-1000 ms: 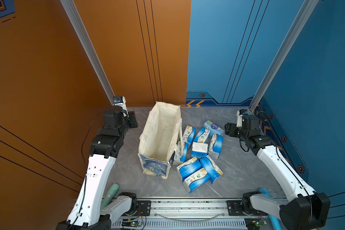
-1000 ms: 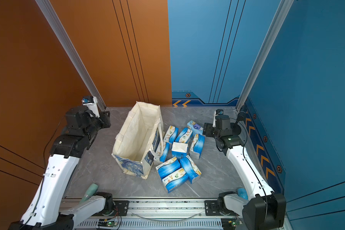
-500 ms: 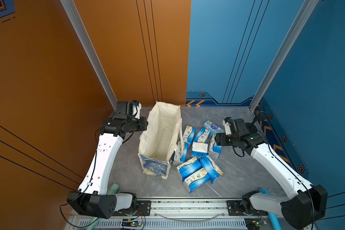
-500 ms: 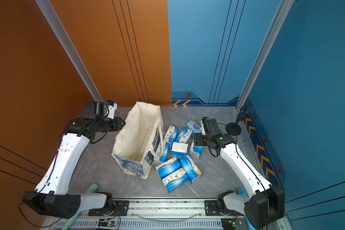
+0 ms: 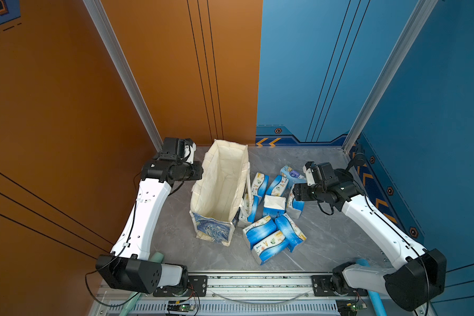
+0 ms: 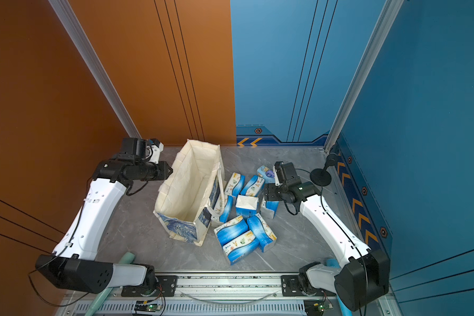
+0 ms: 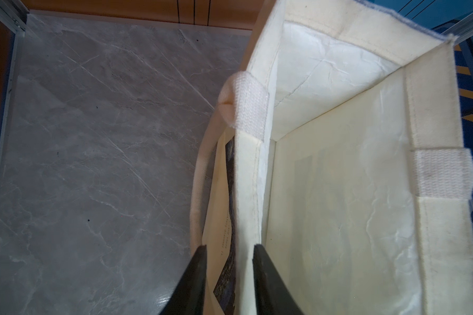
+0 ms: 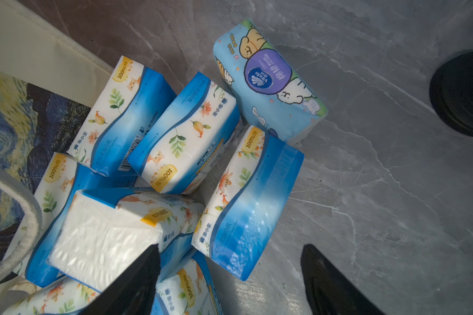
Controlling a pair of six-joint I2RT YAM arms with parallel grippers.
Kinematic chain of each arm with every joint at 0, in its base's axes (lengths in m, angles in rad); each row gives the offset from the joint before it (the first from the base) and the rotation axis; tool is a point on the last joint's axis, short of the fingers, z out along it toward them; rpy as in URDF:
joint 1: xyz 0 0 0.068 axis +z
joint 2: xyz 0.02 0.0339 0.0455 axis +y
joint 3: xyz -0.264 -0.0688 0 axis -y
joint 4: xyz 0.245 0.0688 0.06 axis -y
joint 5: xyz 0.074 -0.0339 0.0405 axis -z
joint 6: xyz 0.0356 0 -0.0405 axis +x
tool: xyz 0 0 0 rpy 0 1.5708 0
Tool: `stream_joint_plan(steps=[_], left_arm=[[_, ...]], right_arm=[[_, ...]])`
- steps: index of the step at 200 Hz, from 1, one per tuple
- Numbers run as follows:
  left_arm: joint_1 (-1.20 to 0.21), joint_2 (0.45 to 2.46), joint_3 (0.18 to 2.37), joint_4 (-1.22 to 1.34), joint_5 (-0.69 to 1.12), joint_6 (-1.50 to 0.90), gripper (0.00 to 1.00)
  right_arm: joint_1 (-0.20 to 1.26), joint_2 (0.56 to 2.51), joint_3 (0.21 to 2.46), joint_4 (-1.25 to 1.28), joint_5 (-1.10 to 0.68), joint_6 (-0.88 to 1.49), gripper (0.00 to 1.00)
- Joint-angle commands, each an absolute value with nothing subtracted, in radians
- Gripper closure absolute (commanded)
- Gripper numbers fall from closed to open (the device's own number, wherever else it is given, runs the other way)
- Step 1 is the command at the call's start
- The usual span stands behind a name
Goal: Put tissues into the canvas bag
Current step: Pick up the pack of facial tissues from the center of the board.
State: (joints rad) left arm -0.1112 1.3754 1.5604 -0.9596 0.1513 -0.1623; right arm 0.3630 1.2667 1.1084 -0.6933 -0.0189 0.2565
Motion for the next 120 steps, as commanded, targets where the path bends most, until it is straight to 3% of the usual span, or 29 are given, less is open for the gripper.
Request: stream_joint_plan(steps=[1, 69, 75, 83, 120], left_arm=[[-0.111, 1.399, 1.591, -0.976, 0.194, -0.147, 0.78], [-0.114, 1.417, 1.585, -0.976, 0.224, -0.134, 0.79], [-0.114, 1.417, 1.583, -0.975, 0.223, -0.131, 0.84], [-0.114, 1.419, 1.583, -0.976, 0.221, -0.130, 1.00], [-0.140, 1.417, 1.572, -0.975, 0.179, -0.118, 1.00]], right_arm=[[0.364, 1.279, 1.139, -0.746, 0.018, 0.268, 0.17], [0.354, 1.294, 1.141, -0.760, 0.000, 0.294, 0.12], [0.353, 1.299, 1.139, -0.762, -0.007, 0.298, 0.12], [0.353, 1.305, 1.138, -0.765, -0.018, 0.304, 0.12], [0.350, 1.322, 1.121, -0.784, -0.027, 0.337, 0.11]])
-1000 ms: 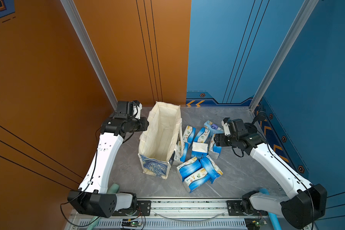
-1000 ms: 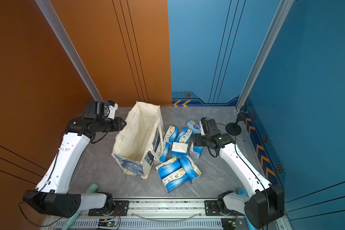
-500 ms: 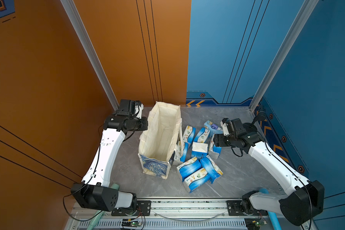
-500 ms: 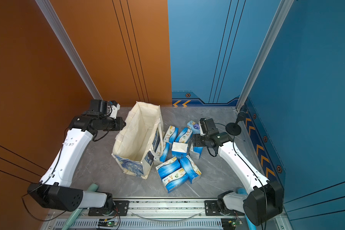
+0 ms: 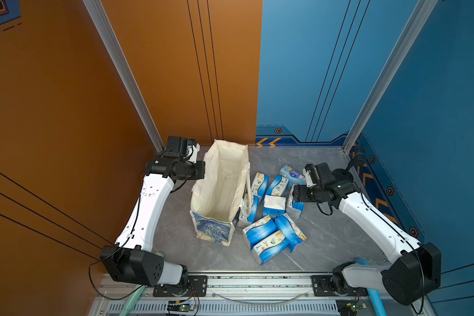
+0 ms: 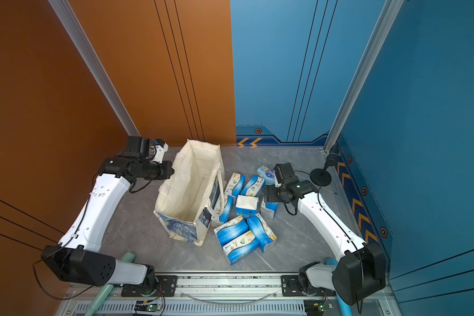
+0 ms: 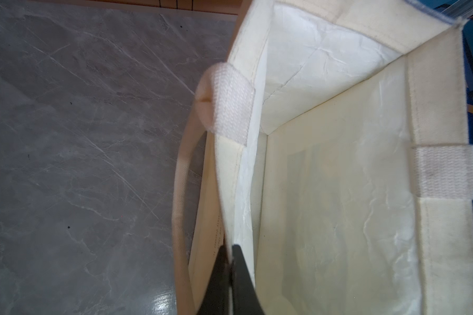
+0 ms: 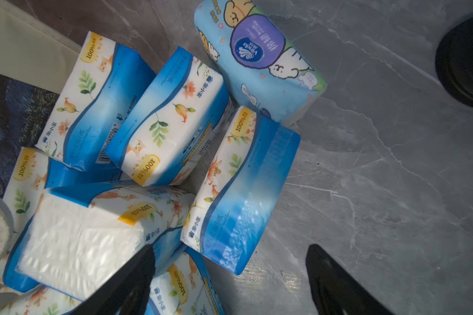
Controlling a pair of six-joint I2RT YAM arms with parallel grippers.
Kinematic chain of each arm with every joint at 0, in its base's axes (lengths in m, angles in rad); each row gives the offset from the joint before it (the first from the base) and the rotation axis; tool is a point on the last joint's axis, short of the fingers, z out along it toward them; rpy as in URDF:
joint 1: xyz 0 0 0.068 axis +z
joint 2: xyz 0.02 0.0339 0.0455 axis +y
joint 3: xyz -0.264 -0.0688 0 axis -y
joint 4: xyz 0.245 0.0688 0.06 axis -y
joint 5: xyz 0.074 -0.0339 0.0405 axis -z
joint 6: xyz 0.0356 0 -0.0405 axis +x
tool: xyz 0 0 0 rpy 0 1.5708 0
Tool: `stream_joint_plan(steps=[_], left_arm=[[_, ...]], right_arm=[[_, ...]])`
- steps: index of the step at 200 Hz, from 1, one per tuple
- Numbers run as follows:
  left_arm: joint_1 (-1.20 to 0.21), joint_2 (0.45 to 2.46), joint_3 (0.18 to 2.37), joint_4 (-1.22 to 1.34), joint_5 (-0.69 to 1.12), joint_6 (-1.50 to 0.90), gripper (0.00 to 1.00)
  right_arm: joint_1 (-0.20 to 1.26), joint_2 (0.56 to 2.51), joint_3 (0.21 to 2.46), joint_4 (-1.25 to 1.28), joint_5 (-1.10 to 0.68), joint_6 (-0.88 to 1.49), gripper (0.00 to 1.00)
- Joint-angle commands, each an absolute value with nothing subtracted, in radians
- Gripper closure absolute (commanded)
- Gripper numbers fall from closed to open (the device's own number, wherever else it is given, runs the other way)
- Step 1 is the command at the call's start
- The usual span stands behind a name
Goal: Put tissues into the canvas bag
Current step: Pick up the pack of facial tissues from the center of the board.
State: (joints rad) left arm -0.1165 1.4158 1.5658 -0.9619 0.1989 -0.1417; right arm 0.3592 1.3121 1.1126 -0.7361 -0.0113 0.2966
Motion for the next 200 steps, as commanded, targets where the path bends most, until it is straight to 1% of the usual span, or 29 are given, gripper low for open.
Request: stream_joint_plan(steps=[1, 21, 45, 71, 104, 119, 149, 173, 200], left_arm=[[-0.141, 1.417, 1.571, -0.974, 0.177, -0.119, 1.00], [-0.161, 1.417, 1.569, -0.975, 0.153, -0.118, 1.00], [-0.173, 1.420, 1.568, -0.974, 0.145, -0.120, 1.00], [-0.179, 1.426, 1.566, -0.973, 0.139, -0.121, 1.00], [-0.184, 1.430, 1.562, -0.973, 0.138, -0.120, 1.00], [-0.188, 1.431, 1.560, -0.973, 0.138, -0.120, 1.00], [-0.193, 1.436, 1.560, -0.972, 0.135, -0.120, 1.00], [-0.196, 1.445, 1.565, -0.972, 0.135, -0.119, 1.00], [-0.201, 1.457, 1.571, -0.973, 0.137, -0.115, 1.00]], right_arm=[[0.350, 1.322, 1.120, -0.783, -0.026, 0.338, 0.11], [0.344, 1.338, 1.105, -0.778, -0.020, 0.369, 0.10], [0.344, 1.386, 1.092, -0.758, -0.002, 0.407, 0.04], [0.347, 1.431, 1.080, -0.681, -0.010, 0.450, 0.03], [0.348, 1.484, 1.075, -0.635, 0.051, 0.473, 0.02], [0.347, 1.504, 1.063, -0.600, 0.046, 0.484, 0.02], [0.352, 1.552, 1.063, -0.538, 0.025, 0.510, 0.03], [0.361, 1.602, 1.088, -0.538, 0.052, 0.509, 0.06], [0.368, 1.644, 1.099, -0.553, 0.093, 0.506, 0.13]])
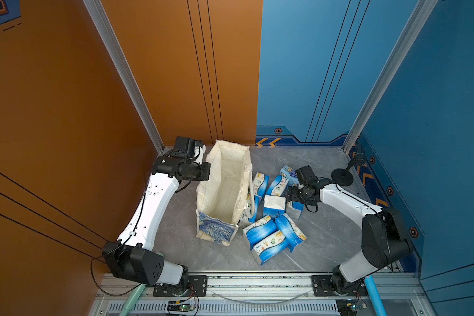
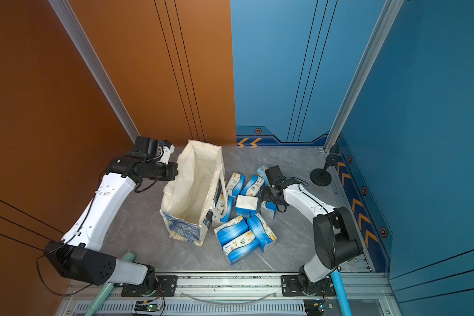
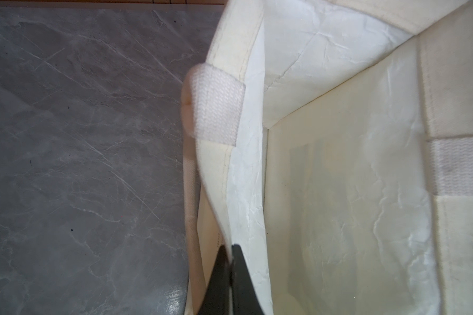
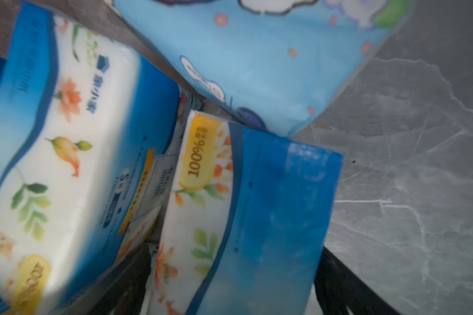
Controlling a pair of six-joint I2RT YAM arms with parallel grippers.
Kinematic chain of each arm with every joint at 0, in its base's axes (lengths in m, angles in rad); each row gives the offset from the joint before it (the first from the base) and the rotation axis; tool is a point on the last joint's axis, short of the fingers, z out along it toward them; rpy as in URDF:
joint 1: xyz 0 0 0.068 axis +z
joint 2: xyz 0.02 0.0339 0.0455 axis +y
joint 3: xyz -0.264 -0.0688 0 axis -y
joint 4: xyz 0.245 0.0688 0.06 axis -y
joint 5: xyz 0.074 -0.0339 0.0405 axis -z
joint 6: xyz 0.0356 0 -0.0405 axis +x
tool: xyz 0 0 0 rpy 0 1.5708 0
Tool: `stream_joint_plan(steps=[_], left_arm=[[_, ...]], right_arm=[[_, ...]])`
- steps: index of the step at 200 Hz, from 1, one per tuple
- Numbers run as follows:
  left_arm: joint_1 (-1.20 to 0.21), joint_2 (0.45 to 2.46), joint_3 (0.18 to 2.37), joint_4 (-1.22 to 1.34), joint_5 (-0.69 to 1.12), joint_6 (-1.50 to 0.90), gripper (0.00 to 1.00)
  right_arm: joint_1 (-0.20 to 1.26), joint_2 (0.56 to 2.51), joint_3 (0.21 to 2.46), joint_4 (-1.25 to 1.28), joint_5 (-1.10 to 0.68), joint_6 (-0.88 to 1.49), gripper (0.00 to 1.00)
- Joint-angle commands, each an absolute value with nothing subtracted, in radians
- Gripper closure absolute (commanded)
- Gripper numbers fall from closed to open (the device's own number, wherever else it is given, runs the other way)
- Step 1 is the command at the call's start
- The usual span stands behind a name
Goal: Put tissues into the canvas bag
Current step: Pick up the pack of facial tissues from the center of the board, then place the pack of facial tissues in the canvas bag.
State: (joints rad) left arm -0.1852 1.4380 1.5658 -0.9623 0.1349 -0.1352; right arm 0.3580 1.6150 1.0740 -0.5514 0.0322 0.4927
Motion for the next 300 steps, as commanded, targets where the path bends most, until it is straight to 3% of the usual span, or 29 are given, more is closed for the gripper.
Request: stream_joint_plan(steps=[1, 19, 37, 55, 121, 152, 179, 236, 300], left_arm=[[-0.201, 1.458, 1.571, -0.973, 0.137, -0.116, 1.00], [-0.202, 1.463, 1.575, -0.972, 0.136, -0.113, 1.00], [-0.202, 1.464, 1.577, -0.971, 0.131, -0.112, 1.00], [-0.202, 1.461, 1.577, -0.972, 0.126, -0.111, 1.00], [-0.201, 1.436, 1.569, -0.967, 0.090, -0.119, 1.00], [-0.202, 1.414, 1.572, -0.960, 0.082, -0.131, 1.00], [-0.207, 1.382, 1.572, -0.954, 0.075, -0.142, 1.00], [-0.225, 1.348, 1.554, -0.935, 0.066, -0.167, 1.00], [-0.233, 1.336, 1.523, -0.910, 0.072, -0.178, 1.00]], right_arm=[[0.368, 1.646, 1.099, -0.554, 0.096, 0.506, 0.14], [0.370, 1.648, 1.100, -0.573, 0.116, 0.500, 0.23], [0.371, 1.628, 1.098, -0.596, 0.137, 0.491, 0.38], [0.374, 1.582, 1.102, -0.623, 0.157, 0.479, 0.45], [0.382, 1.290, 1.207, -0.760, 0.255, 0.398, 0.51], [0.425, 1.214, 1.394, -0.800, 0.152, 0.365, 0.51], [0.545, 1.201, 1.512, -0.681, 0.024, 0.380, 0.50], [0.844, 1.444, 1.747, -0.448, -0.101, 0.400, 0.49], [0.920, 1.793, 2.014, -0.528, 0.053, 0.436, 0.49]])
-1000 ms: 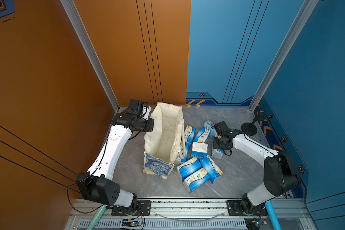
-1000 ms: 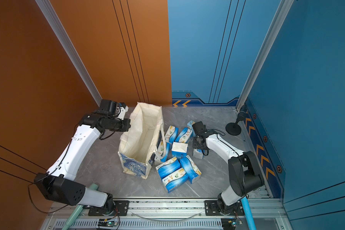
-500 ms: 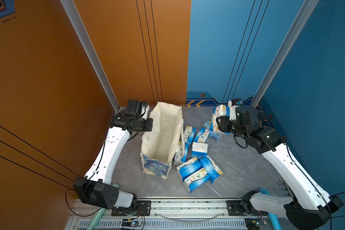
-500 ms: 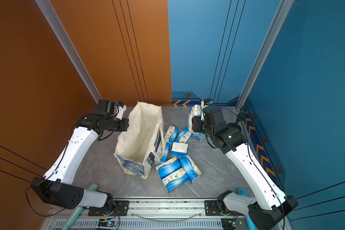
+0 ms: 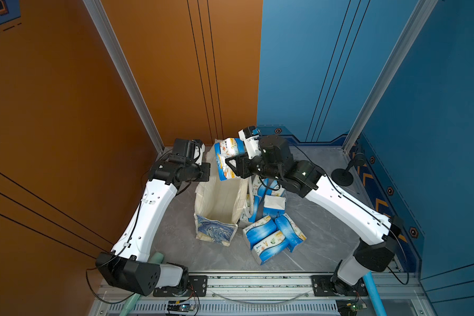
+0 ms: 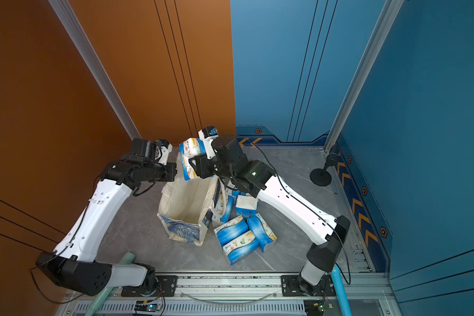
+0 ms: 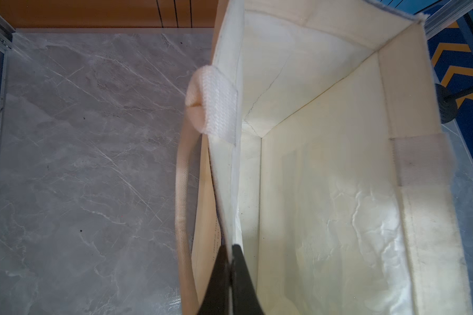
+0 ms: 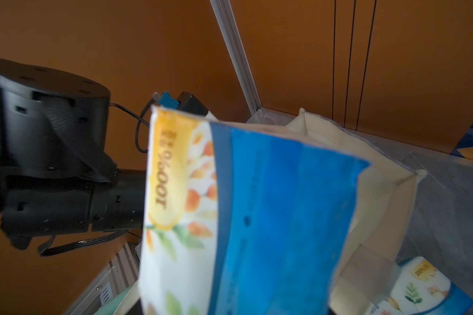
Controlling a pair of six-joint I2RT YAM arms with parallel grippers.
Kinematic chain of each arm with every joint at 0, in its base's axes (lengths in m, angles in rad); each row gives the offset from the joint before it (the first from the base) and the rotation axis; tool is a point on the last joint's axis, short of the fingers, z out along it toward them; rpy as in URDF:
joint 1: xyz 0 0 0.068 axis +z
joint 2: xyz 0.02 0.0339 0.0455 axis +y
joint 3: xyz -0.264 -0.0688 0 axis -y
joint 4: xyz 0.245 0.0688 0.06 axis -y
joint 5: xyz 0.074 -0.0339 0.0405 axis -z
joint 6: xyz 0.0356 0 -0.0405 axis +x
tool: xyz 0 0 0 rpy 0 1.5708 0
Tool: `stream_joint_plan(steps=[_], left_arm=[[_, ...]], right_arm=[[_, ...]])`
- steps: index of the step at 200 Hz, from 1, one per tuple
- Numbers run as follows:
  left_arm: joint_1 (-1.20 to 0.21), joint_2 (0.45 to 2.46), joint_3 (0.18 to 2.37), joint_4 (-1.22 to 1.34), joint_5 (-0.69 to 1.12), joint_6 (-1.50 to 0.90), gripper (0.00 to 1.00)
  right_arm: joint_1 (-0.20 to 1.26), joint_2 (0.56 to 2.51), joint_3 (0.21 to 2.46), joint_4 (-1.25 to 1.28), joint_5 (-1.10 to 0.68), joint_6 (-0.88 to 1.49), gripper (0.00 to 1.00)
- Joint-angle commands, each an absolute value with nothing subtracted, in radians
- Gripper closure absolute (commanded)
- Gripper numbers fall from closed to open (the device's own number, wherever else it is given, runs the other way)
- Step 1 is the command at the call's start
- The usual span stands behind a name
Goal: Put tissues into the canvas bag
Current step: Place the pack of facial tissues in the canvas bag.
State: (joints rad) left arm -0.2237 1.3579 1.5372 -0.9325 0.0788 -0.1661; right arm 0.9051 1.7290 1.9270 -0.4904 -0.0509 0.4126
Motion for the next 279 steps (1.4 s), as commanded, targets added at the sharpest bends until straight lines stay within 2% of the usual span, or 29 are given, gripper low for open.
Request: stream_joint_plan(steps=[1, 59, 85, 109, 123, 171, 231, 279], left_arm=[[-0.233, 1.336, 1.523, -0.910, 0.072, -0.178, 1.00], [-0.230, 1.337, 1.519, -0.905, 0.069, -0.167, 1.00], [-0.230, 1.342, 1.526, -0.905, 0.070, -0.166, 1.00], [-0.230, 1.344, 1.531, -0.905, 0.071, -0.166, 1.00], [-0.229, 1.344, 1.531, -0.905, 0.068, -0.163, 1.00], [-0.222, 1.339, 1.525, -0.905, 0.063, -0.158, 1.00], [-0.215, 1.333, 1.522, -0.905, 0.055, -0.151, 1.00], [-0.207, 1.326, 1.515, -0.905, 0.055, -0.141, 1.00]], right_arm=[[0.921, 1.796, 2.015, -0.531, 0.058, 0.436, 0.49], [0.924, 1.921, 2.044, -0.630, 0.238, 0.429, 0.47], [0.913, 1.991, 2.114, -0.679, 0.243, 0.424, 0.41], [0.905, 2.045, 2.164, -0.692, 0.203, 0.425, 0.29], [0.903, 2.066, 2.187, -0.695, 0.190, 0.425, 0.26], [0.885, 2.065, 2.200, -0.698, 0.173, 0.414, 0.26], [0.854, 1.914, 2.089, -0.696, 0.122, 0.301, 0.26], [0.756, 1.608, 1.730, -0.600, 0.047, 0.264, 0.26]])
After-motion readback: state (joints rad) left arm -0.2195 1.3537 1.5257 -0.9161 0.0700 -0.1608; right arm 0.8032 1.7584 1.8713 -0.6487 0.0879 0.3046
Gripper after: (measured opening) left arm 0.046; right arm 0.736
